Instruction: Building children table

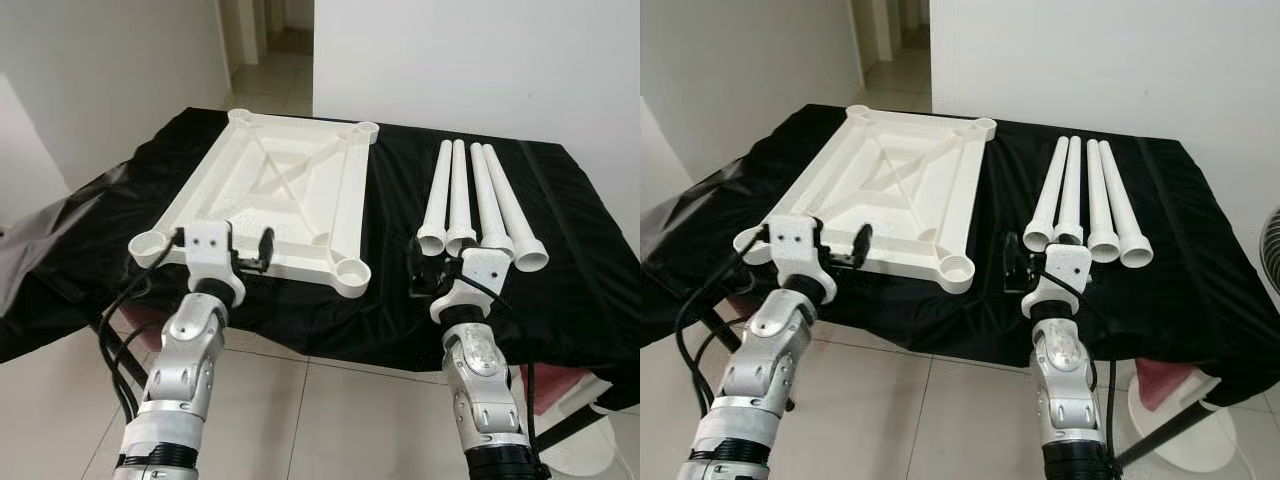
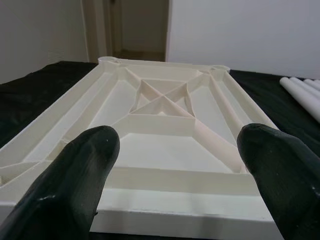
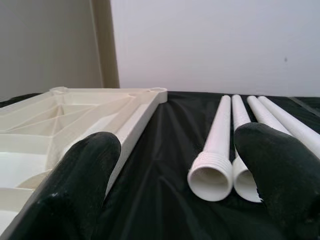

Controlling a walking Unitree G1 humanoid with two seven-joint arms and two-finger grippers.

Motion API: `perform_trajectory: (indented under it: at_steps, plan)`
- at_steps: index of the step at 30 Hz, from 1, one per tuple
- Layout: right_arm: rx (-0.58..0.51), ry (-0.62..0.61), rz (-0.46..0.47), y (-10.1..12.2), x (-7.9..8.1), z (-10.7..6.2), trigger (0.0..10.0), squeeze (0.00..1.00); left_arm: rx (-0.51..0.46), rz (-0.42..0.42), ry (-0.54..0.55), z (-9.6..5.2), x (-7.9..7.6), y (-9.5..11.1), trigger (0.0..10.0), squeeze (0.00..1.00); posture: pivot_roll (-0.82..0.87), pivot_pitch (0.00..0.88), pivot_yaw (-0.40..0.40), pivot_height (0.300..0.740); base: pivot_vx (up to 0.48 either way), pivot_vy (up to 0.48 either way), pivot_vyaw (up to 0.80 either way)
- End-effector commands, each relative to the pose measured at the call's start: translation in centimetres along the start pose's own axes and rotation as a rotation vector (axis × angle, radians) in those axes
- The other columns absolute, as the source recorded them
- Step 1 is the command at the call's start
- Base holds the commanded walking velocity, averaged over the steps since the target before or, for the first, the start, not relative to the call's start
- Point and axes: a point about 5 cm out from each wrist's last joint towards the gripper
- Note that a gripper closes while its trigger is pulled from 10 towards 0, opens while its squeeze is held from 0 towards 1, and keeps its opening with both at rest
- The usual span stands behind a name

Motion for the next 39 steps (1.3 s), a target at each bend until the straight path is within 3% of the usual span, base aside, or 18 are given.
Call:
perform_trajectory:
  at_steps: [1, 10, 13, 28, 39]
  plan:
    - [-0.004, -0.030, -0.008, 0.0, -0.5, -0.4, 10.0, 0.00, 0.012, -0.022, 0.008, -0.3, 0.2, -0.8, 10.0, 0.00, 0.00, 0.000, 0.032, 0.740, 0.000, 0.000, 0.00]
    - [-0.009, -0.011, -0.042, -0.1, -0.3, 0.1, 10.0, 0.00, 0.001, 0.073, -0.006, -0.1, -0.2, -0.7, 10.0, 0.00, 0.01, 0.028, 0.024, 0.740, 0.000, 0.000, 0.00]
    - [-0.012, -0.004, -0.046, 0.0, 0.1, 0.4, 10.0, 0.00, -0.006, 0.074, 0.029, 0.1, 0.4, -0.4, 10.0, 0.00, 0.00, 0.025, 0.022, 0.740, 0.000, 0.000, 0.00]
    - [-0.010, 0.024, -0.057, -0.2, 0.5, 1.0, 10.0, 0.00, -0.018, 0.090, 0.026, 0.2, 0.6, -0.3, 10.0, 0.00, 0.01, 0.014, 0.009, 0.740, 0.000, 0.000, 0.00]
    - [-0.008, 0.032, -0.060, -0.3, 0.7, 1.1, 10.0, 0.00, -0.025, 0.087, 0.037, 0.2, 0.7, -0.3, 10.0, 0.00, 0.01, 0.000, 0.002, 0.740, 0.259, 0.000, 0.00]
Point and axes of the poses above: a point about 5 cm out from each wrist's last joint towards the gripper, its own z axis pointing out of the wrist towards the gripper, its own y axis along the axis of the wrist's last joint, x = y × z, and after that the axes turned 13 degrees about z, right-handed
